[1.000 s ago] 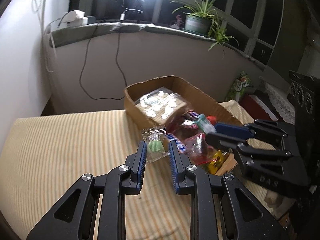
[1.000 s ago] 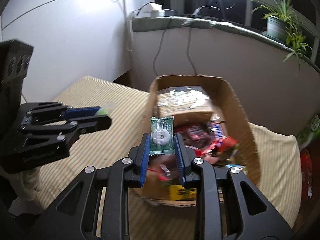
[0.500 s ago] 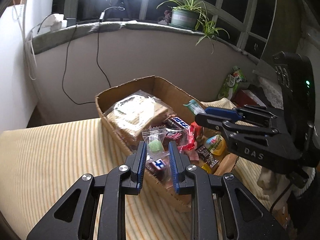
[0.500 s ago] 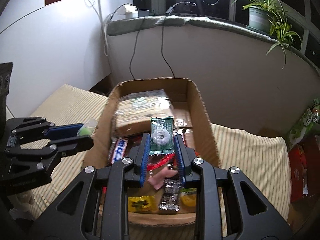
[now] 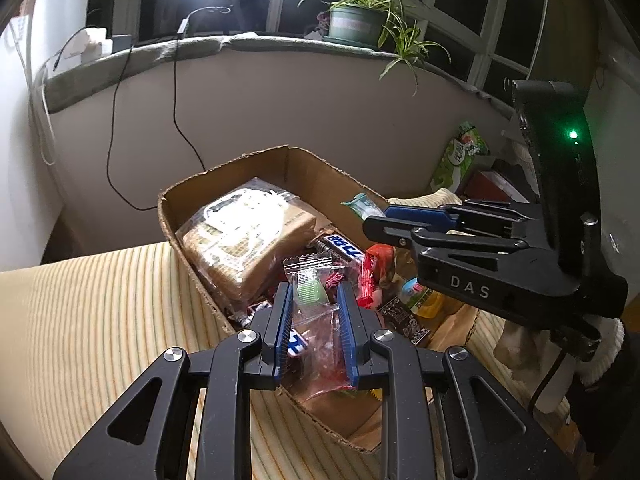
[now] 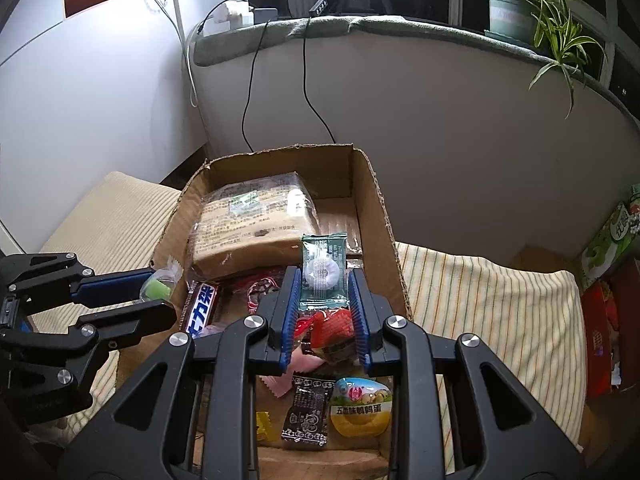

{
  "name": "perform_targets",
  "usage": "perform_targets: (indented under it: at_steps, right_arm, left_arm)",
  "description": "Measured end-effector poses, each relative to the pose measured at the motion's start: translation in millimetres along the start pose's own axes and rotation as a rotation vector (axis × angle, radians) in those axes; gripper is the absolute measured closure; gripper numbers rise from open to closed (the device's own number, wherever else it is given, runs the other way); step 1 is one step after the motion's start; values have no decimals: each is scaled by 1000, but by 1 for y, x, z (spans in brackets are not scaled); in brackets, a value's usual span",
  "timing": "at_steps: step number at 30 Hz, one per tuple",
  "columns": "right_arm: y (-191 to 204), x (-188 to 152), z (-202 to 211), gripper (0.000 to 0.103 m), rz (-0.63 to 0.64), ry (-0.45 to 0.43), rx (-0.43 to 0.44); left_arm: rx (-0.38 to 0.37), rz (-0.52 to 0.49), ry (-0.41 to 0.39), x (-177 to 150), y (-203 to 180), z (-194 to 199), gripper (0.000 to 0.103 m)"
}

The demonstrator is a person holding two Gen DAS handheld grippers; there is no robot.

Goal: Organize snacks

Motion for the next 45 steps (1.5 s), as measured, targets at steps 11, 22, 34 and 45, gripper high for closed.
perform_targets:
  at_steps: [11, 22, 34, 45]
  right_arm:
    - [-2, -1, -2, 77, -4, 3, 8]
    - [-2, 0, 3, 55, -8, -9, -2]
    - [-6, 2, 14, 22, -35, -43, -22]
    - [-2, -1, 24, 22, -39, -56, -21]
  left_arm:
    - [-9, -6, 16, -3, -4, -5, 82]
    - [-9, -15, 18, -6, -8, -5, 79]
    - [-2, -5, 5, -6, -8, -1, 46]
    - [-6, 1, -7, -7, -9, 8, 45]
Point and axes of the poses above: each gripper's, at about its wrist camera, not at the fingertips, and z roughly against the way its jaws point, y to its left, x to its top, the point moved 7 cm from there along -z, roughly the way its jaws point, and after that the axes turned 1 degree about z, right-handed, at the moved point
